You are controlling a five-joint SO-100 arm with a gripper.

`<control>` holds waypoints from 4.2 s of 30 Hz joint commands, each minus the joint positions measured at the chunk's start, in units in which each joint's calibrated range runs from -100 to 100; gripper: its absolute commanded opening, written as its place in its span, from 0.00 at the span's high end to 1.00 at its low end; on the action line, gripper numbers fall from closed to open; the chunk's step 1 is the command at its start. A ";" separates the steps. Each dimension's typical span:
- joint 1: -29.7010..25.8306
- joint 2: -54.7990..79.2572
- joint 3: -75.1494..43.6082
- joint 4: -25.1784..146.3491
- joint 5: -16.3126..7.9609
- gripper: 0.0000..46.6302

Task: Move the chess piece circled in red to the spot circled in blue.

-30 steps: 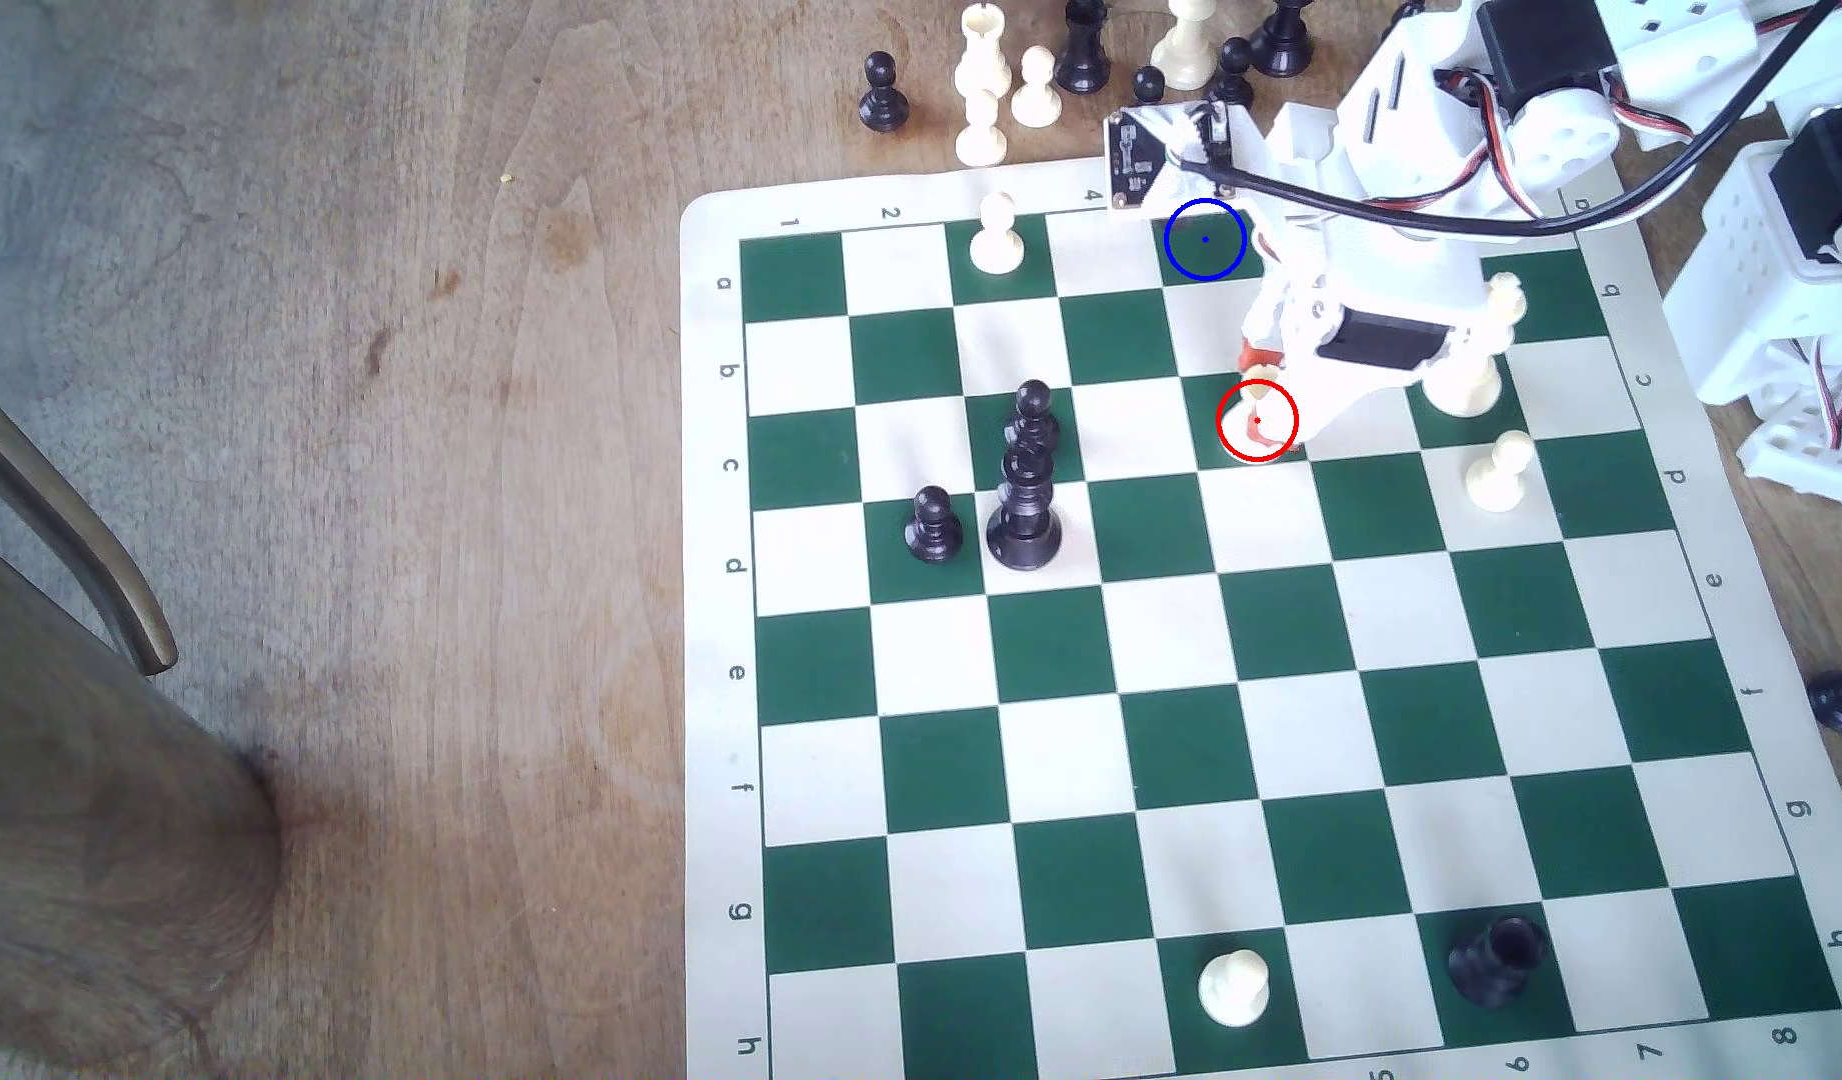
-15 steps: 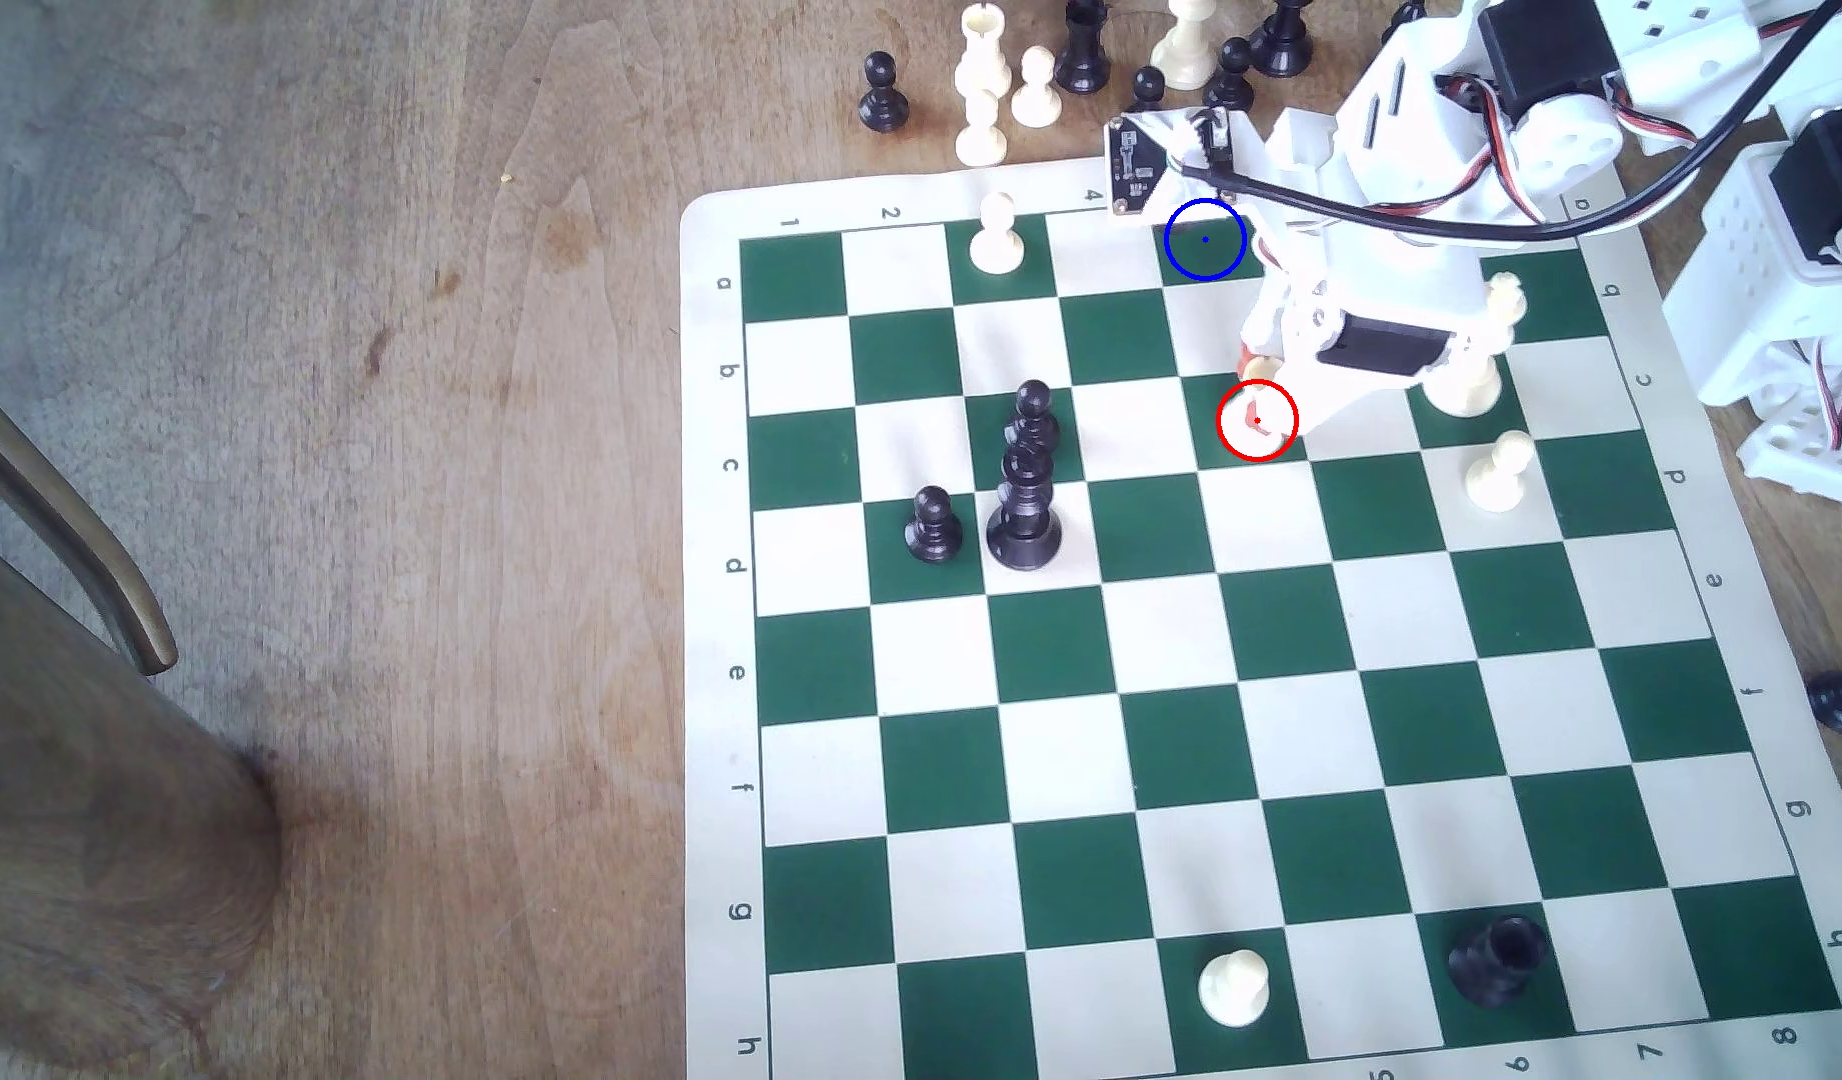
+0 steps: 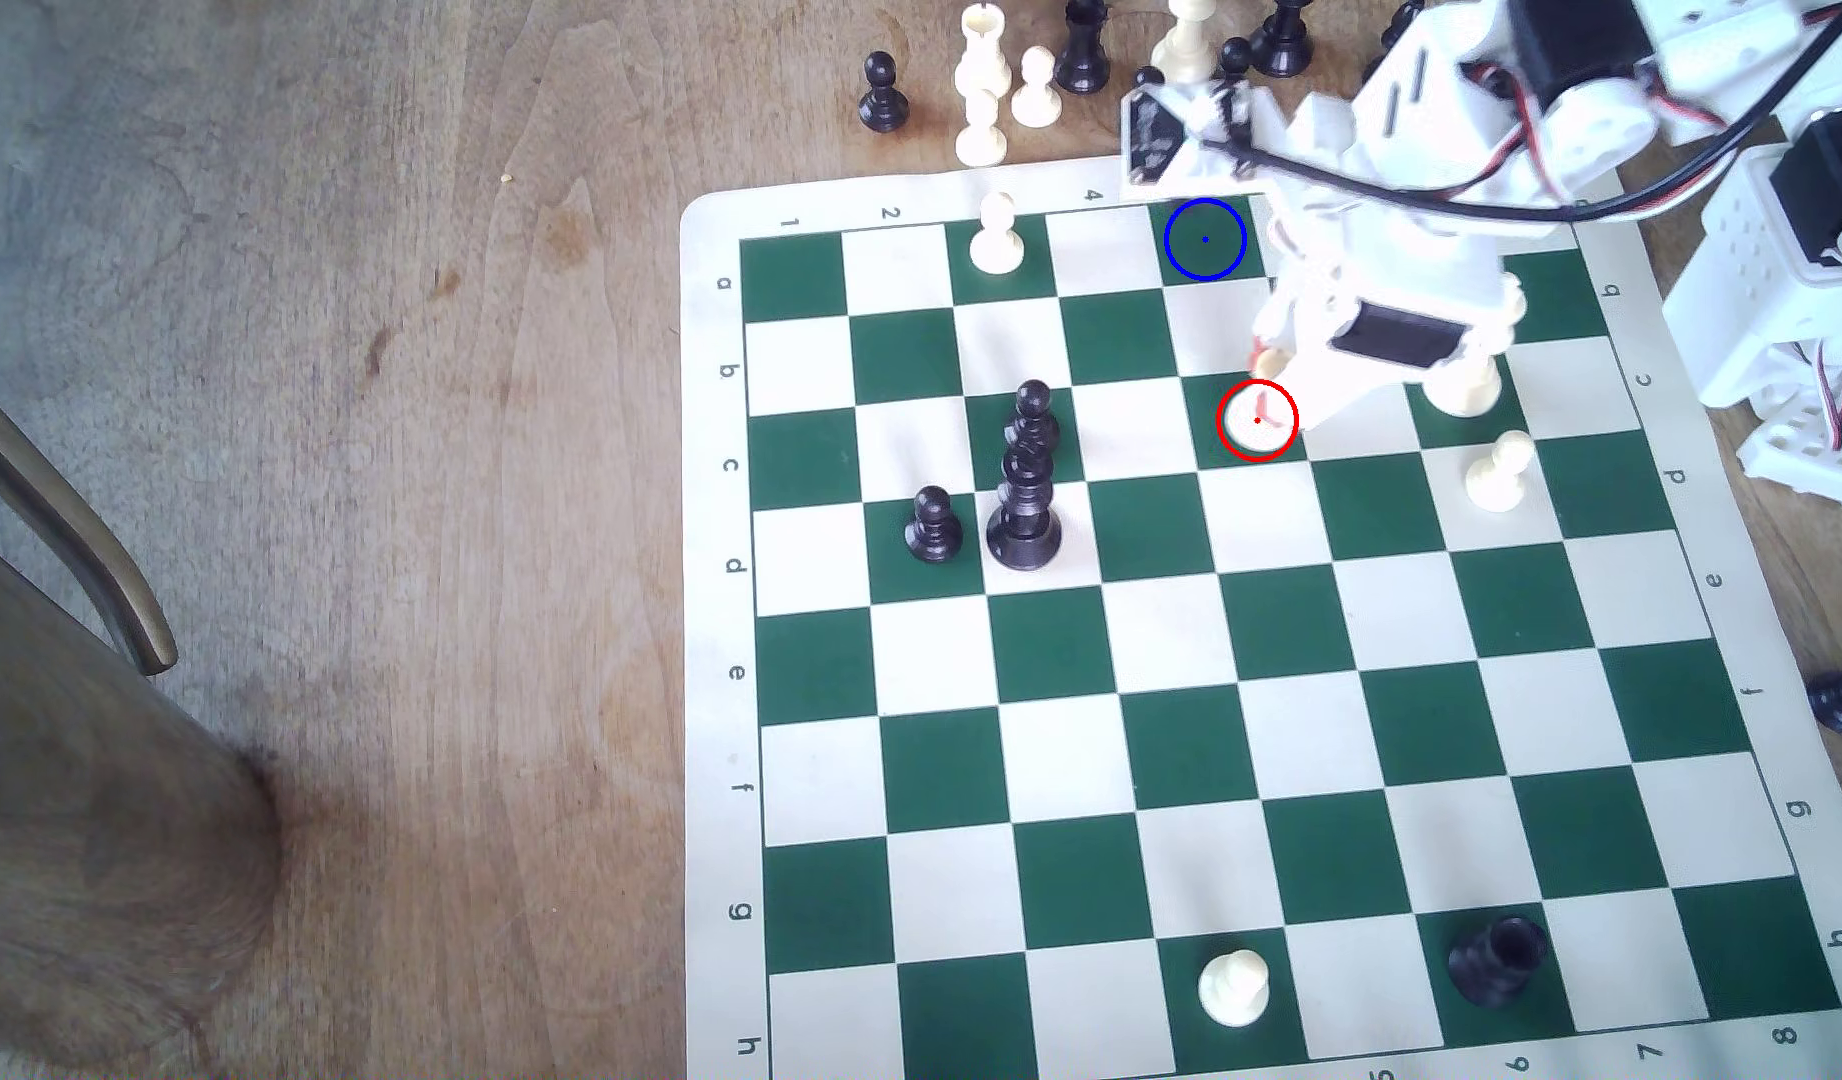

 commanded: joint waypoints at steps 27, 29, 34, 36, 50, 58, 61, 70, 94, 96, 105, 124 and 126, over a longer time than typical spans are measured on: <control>23.57 2.19 -19.63 5.28 4.15 0.96; 23.73 3.80 -19.27 4.22 4.20 0.96; 23.49 8.13 -19.00 1.84 4.20 0.96; 23.18 10.43 -19.09 0.69 4.15 0.96; 21.30 17.39 -19.00 -2.83 3.76 0.96; 21.14 18.91 -18.36 -2.91 4.15 0.96; 21.07 19.17 -18.18 -2.91 4.15 0.96; 20.44 19.51 -15.83 -4.47 4.59 0.96; 20.28 20.27 -15.28 -1.84 5.37 0.74; 20.28 20.19 -14.83 -1.76 5.47 0.66; 21.22 17.81 -12.20 -4.06 5.96 0.51; 20.13 -22.85 9.38 1.19 6.25 0.41; 18.88 -29.39 11.46 5.44 6.11 0.41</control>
